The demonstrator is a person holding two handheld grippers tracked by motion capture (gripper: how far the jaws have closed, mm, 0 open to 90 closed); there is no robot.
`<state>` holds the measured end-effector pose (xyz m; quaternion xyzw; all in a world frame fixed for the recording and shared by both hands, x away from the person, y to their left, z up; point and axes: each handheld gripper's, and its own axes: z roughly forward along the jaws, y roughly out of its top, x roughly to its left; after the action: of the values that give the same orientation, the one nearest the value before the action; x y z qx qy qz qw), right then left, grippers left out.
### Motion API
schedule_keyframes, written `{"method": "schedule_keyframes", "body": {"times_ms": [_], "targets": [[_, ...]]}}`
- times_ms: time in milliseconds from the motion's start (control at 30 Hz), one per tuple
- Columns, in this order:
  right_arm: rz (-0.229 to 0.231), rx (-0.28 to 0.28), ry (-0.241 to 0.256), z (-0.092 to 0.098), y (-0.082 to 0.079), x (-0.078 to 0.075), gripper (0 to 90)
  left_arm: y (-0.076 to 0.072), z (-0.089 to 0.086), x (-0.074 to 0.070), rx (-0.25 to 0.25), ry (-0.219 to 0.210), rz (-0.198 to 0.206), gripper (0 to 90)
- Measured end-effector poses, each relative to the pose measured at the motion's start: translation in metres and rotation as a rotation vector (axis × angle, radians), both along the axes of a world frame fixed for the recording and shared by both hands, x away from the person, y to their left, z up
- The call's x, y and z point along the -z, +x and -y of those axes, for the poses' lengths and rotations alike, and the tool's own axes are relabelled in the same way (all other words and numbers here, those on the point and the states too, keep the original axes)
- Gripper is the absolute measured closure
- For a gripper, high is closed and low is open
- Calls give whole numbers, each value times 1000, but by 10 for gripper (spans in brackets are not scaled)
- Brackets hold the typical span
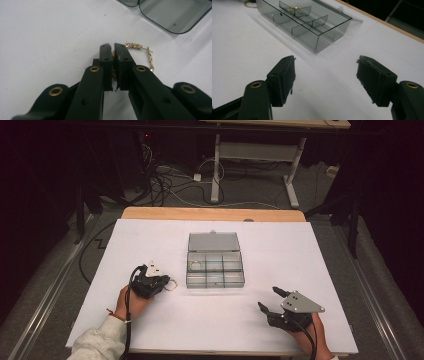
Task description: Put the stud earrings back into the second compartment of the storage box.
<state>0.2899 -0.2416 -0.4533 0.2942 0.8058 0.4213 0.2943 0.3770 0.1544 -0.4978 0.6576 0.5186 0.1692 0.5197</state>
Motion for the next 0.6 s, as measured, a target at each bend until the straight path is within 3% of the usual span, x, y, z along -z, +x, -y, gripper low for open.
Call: {"method": "schedule_keyframes", "body": {"times_ms": [167, 600], "targets": [[9, 3, 0, 2, 0, -2, 316, -3, 2, -4, 13, 14, 38, 830], [19, -4, -15, 3, -1, -4, 316, -8, -2, -20, 7, -22, 113, 833]]}}
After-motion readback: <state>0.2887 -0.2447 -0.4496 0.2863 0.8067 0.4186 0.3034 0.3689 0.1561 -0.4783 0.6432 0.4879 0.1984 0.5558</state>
